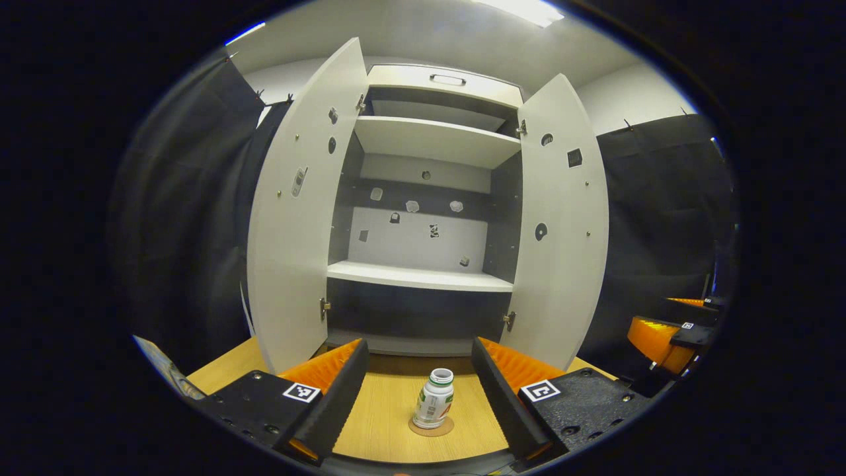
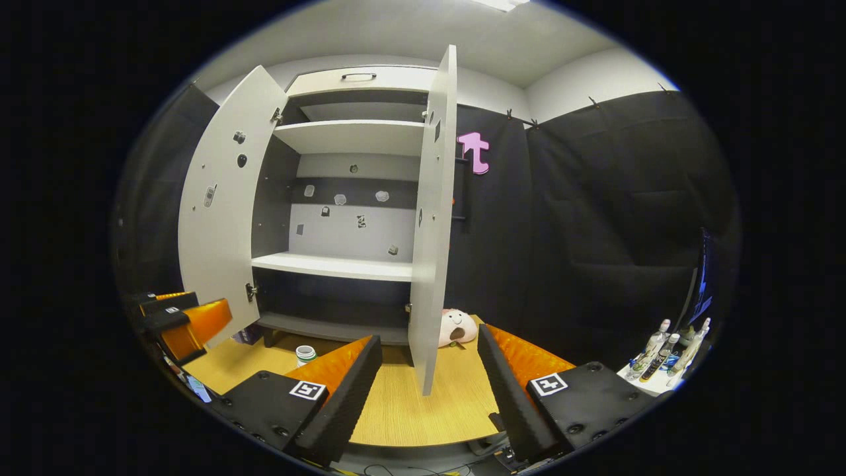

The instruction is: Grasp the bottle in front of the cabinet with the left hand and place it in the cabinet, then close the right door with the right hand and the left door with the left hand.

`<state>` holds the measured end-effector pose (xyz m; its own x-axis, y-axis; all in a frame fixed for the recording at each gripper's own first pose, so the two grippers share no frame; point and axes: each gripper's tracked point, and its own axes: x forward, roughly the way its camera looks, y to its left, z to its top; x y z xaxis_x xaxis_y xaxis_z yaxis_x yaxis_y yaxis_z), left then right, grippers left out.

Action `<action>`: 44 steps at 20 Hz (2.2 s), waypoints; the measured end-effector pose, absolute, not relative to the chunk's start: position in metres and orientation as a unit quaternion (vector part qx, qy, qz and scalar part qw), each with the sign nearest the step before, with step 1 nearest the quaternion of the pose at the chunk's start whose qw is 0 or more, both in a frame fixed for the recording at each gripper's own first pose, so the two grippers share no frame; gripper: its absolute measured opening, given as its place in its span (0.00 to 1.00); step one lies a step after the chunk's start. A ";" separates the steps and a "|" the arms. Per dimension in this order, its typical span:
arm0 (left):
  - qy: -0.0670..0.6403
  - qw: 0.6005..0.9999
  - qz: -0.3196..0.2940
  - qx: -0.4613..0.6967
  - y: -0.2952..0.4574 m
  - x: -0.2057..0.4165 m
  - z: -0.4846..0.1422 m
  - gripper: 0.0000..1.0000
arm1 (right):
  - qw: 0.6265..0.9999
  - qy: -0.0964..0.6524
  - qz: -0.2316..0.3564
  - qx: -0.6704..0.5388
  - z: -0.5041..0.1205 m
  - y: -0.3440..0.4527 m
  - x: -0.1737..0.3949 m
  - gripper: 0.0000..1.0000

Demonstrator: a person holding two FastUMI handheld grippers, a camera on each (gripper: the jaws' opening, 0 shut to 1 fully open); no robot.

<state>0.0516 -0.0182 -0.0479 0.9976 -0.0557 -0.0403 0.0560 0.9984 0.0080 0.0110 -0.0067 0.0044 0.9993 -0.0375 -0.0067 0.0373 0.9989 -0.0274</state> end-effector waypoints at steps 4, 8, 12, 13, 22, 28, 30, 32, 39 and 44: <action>0.053 0.998 -0.025 0.014 -0.019 0.076 -0.097 0.95 | 0.999 0.005 -0.031 -0.009 0.005 -0.012 0.016 0.97; 0.062 0.997 -0.030 0.032 -0.024 0.099 -0.139 0.95 | 0.999 0.004 -0.044 -0.009 0.007 -0.018 0.022 0.97; 0.062 0.996 -0.047 0.032 -0.032 0.117 -0.177 0.95 | 0.998 0.014 -0.050 -0.021 0.000 -0.019 0.026 0.97; 0.066 0.996 -0.051 0.038 -0.035 0.120 -0.187 0.95 | 0.998 0.017 -0.051 -0.022 -0.002 -0.018 0.029 0.97; 0.086 0.993 -0.067 0.045 -0.049 0.153 -0.251 0.95 | 0.995 0.037 -0.080 -0.045 -0.016 -0.031 0.034 0.97; 0.098 0.991 -0.064 0.059 -0.048 0.170 -0.275 0.95 | 0.994 0.048 -0.089 -0.051 -0.026 -0.036 0.034 0.96; 0.111 0.990 -0.066 0.049 -0.049 0.171 -0.283 0.95 | 0.993 0.053 -0.090 -0.046 -0.030 -0.035 0.035 0.96; 0.112 0.991 -0.064 0.047 -0.047 0.173 -0.282 0.86 | 0.994 0.054 -0.089 -0.044 -0.031 -0.034 0.036 0.96; 0.128 0.990 -0.060 0.030 -0.037 0.170 -0.256 0.74 | 0.995 0.047 -0.075 -0.043 -0.029 -0.028 0.046 0.96; 0.120 0.990 -0.065 0.020 -0.024 0.177 -0.205 0.74 | 0.997 0.044 -0.052 -0.031 -0.032 -0.014 0.046 0.96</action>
<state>0.1767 -0.0244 -0.2045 0.9626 -0.1231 -0.2413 0.1329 0.9908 0.0248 0.0459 -0.0141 -0.0316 0.9907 -0.1073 -0.0837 0.1018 0.9925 -0.0673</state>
